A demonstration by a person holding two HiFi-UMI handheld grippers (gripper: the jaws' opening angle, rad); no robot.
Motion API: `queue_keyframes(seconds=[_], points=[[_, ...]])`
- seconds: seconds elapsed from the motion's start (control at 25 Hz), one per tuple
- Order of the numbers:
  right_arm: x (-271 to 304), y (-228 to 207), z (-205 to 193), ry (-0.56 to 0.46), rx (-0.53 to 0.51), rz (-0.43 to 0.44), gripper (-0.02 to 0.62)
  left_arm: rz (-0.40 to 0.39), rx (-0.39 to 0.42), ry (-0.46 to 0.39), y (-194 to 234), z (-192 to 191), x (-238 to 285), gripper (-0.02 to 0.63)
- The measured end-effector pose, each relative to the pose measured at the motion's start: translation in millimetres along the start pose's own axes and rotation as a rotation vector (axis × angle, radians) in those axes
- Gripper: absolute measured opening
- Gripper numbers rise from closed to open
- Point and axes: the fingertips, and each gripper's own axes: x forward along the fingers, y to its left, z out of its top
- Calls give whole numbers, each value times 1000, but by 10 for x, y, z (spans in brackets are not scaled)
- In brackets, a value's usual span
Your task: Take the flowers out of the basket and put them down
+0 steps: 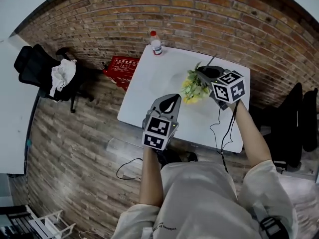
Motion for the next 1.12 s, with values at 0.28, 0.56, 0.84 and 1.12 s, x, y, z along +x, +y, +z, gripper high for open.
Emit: queue_keyframes(seconds=[0.28, 0.56, 0.84, 1.12], points=[[-1022, -151, 484, -223, 138, 38, 67, 17, 25, -57, -587, 181, 32, 18], [-1885, -244, 571, -319, 272, 97, 66, 46, -26, -113, -918, 323, 127, 18], [-2533, -406, 210, -377, 376, 127, 66, 53, -83, -107, -1312, 256, 160, 18], [-2859, -243, -238, -388, 495, 215, 66, 55, -60, -51, -1729, 51, -29, 18]])
